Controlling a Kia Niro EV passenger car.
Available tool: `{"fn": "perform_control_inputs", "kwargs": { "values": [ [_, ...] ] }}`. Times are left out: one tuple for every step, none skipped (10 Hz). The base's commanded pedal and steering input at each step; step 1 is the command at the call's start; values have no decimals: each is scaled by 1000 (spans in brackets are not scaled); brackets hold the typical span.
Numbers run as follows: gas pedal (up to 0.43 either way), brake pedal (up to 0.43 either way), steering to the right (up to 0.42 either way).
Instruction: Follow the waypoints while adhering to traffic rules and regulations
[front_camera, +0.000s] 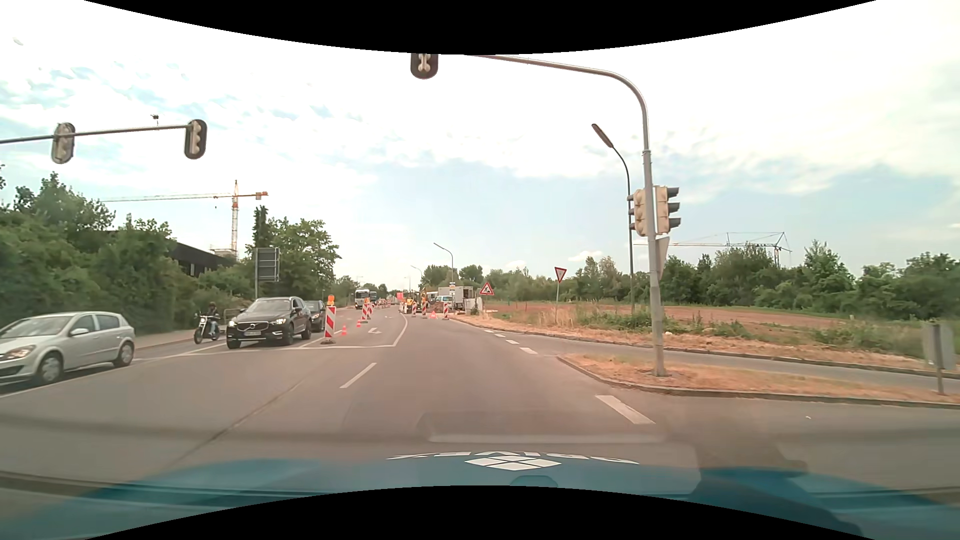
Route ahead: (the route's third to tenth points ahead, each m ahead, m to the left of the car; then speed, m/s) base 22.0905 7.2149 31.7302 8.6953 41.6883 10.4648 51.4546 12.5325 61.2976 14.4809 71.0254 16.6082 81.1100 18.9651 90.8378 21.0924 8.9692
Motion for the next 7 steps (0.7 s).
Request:
{"fn": "perform_control_inputs", "kwargs": {
  "values": [
    [189,0,-50],
    [189,0,-52],
    [189,0,-54],
    [189,0,-57],
    [189,0,-60],
    [189,0,-63],
    [189,0,-69]
  ]
}}
